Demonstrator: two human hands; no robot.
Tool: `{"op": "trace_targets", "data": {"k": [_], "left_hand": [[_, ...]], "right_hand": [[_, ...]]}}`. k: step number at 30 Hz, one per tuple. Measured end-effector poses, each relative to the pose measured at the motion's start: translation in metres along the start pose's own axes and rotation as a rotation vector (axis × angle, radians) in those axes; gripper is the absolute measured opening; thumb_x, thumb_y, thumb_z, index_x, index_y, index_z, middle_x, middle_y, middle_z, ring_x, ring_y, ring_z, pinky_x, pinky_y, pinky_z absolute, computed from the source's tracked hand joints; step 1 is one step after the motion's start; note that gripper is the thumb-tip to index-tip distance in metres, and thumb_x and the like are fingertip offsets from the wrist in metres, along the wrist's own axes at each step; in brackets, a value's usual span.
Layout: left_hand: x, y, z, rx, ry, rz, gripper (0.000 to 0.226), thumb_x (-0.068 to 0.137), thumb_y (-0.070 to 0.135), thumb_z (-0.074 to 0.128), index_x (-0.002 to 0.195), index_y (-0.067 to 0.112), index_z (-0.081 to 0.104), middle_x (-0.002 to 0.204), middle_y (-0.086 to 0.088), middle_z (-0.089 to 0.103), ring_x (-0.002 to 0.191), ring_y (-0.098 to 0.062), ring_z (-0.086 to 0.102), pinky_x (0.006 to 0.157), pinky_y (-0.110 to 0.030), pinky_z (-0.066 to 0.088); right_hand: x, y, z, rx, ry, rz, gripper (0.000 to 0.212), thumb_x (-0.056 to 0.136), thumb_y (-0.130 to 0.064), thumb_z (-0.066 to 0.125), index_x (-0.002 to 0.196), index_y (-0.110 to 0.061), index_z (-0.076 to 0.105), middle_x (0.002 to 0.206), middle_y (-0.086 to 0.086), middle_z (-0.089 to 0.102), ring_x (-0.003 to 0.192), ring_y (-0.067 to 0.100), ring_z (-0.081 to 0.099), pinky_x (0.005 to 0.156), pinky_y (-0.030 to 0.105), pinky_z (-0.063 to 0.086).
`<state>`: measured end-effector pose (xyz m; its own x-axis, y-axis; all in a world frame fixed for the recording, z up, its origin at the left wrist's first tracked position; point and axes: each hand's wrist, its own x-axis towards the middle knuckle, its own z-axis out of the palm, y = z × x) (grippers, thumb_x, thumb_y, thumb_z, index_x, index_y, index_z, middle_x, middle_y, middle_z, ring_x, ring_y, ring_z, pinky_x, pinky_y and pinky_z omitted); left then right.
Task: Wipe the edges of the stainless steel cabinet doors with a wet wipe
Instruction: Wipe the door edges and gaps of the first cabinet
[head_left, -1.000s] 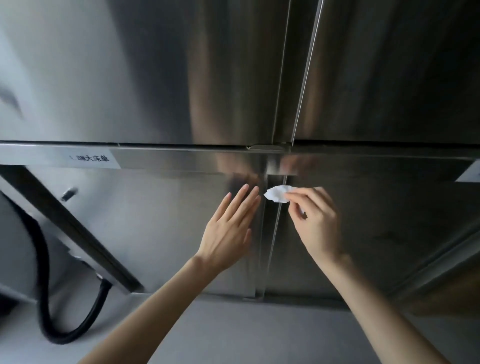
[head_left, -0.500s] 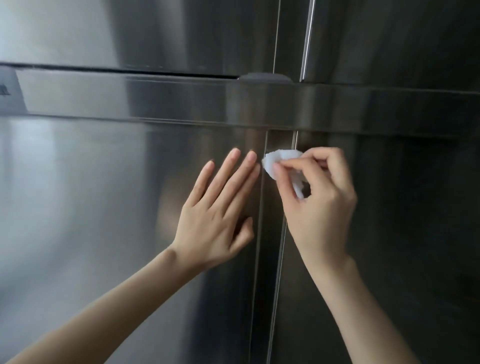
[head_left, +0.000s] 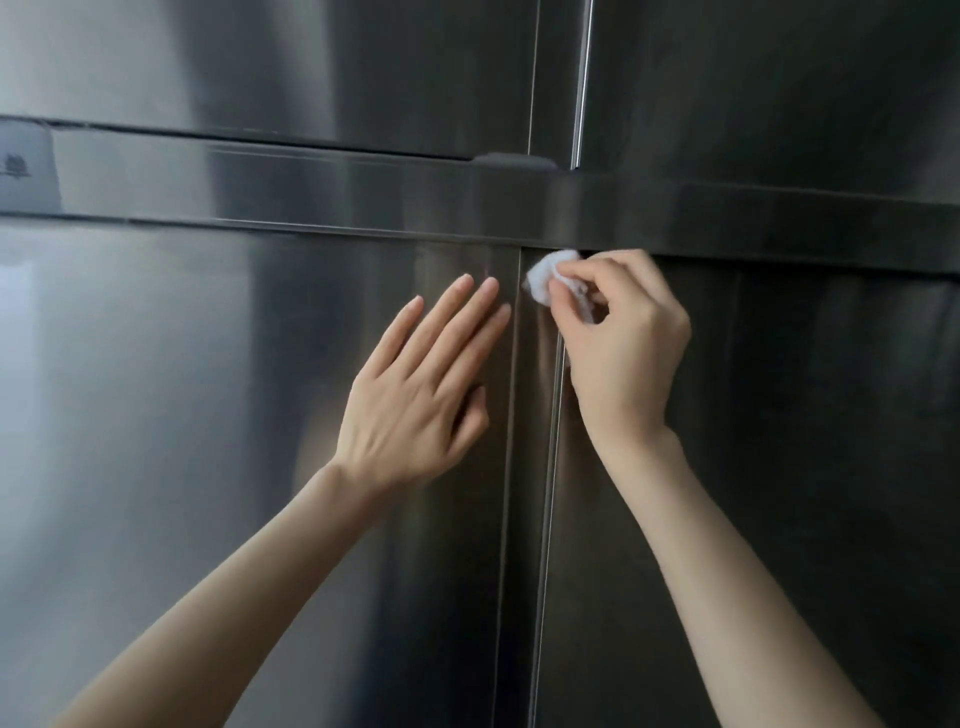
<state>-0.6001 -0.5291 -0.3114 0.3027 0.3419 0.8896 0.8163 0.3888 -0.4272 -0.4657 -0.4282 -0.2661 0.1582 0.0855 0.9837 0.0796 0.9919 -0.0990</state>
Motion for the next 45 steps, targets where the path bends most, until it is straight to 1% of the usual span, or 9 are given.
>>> {"op": "trace_targets", "data": {"k": [4,7,15,18,24,30,35,40,45], "left_hand": [[-0.006,0.007,0.005,0.03,-0.036,-0.013,0.064,0.091,0.027,0.039,0.152,0.009,0.028,0.16,-0.009,0.021,0.15,-0.023,0.014,0.122,-0.045,0.013],[-0.008,0.005,0.007,0.049,-0.024,0.007,0.064,0.093,0.028,0.039,0.152,0.009,0.026,0.161,-0.009,0.018,0.15,-0.023,0.013,0.122,-0.044,0.011],[-0.01,0.008,0.006,0.051,0.01,-0.075,0.067,0.091,0.032,0.042,0.152,0.009,0.029,0.16,-0.012,0.021,0.149,-0.023,0.016,0.122,-0.042,0.014],[-0.012,0.008,0.006,0.061,0.015,-0.091,0.067,0.091,0.033,0.041,0.151,0.006,0.028,0.16,-0.012,0.021,0.149,-0.024,0.017,0.121,-0.043,0.016],[-0.012,0.007,0.007,0.063,0.027,-0.074,0.065,0.092,0.032,0.041,0.15,0.004,0.03,0.159,-0.012,0.022,0.149,-0.025,0.017,0.121,-0.043,0.016],[-0.012,0.008,0.006,0.077,0.005,-0.073,0.066,0.094,0.032,0.042,0.151,0.003,0.027,0.159,-0.014,0.021,0.149,-0.025,0.015,0.122,-0.043,0.014],[-0.012,0.008,0.004,0.054,0.005,-0.087,0.069,0.09,0.03,0.044,0.151,0.002,0.028,0.159,-0.014,0.022,0.149,-0.024,0.014,0.122,-0.043,0.013],[-0.039,0.015,0.006,0.015,-0.06,-0.012,0.073,0.089,0.034,0.046,0.151,0.001,0.026,0.16,-0.013,0.018,0.15,-0.024,0.014,0.122,-0.042,0.011],[-0.048,0.016,0.005,0.017,-0.096,-0.005,0.075,0.086,0.036,0.047,0.151,0.004,0.027,0.161,-0.011,0.018,0.15,-0.023,0.013,0.123,-0.04,0.009]], "right_hand": [[-0.022,-0.003,-0.005,-0.04,-0.025,0.043,0.003,0.076,0.0,0.073,0.073,-0.002,0.072,0.078,0.009,0.066,0.066,0.021,0.061,0.058,0.038,0.051],[-0.005,-0.003,-0.006,-0.097,-0.081,-0.053,0.005,0.076,0.0,0.072,0.071,-0.001,0.071,0.075,0.01,0.064,0.065,0.025,0.06,0.056,0.04,0.051],[-0.029,0.006,-0.021,-0.17,-0.089,-0.269,0.004,0.08,0.003,0.073,0.084,0.001,0.074,0.079,0.01,0.068,0.072,0.024,0.063,0.066,0.036,0.055],[-0.021,0.004,-0.019,-0.142,-0.052,-0.336,0.008,0.082,0.005,0.07,0.087,0.001,0.074,0.089,0.009,0.071,0.083,0.023,0.065,0.078,0.032,0.055],[-0.004,-0.002,-0.001,-0.197,-0.073,-0.317,0.006,0.081,0.002,0.071,0.085,-0.001,0.074,0.086,0.003,0.073,0.083,0.022,0.064,0.078,0.022,0.051],[-0.065,0.009,-0.02,-0.193,-0.253,-0.396,0.014,0.089,-0.003,0.062,0.094,0.003,0.074,0.094,0.01,0.073,0.087,0.023,0.068,0.072,0.034,0.057],[-0.025,0.005,0.002,-0.198,-0.047,-0.318,0.01,0.085,-0.001,0.066,0.091,0.001,0.075,0.09,0.007,0.074,0.086,0.021,0.066,0.075,0.032,0.056],[-0.097,0.013,-0.02,-0.15,-0.091,-0.326,0.01,0.085,-0.003,0.07,0.094,0.001,0.074,0.095,0.007,0.073,0.087,0.021,0.067,0.074,0.031,0.056],[-0.068,0.02,-0.032,-0.082,0.201,-0.122,0.011,0.083,-0.004,0.073,0.093,-0.006,0.075,0.097,-0.006,0.069,0.082,0.019,0.066,0.076,0.028,0.054]]}}
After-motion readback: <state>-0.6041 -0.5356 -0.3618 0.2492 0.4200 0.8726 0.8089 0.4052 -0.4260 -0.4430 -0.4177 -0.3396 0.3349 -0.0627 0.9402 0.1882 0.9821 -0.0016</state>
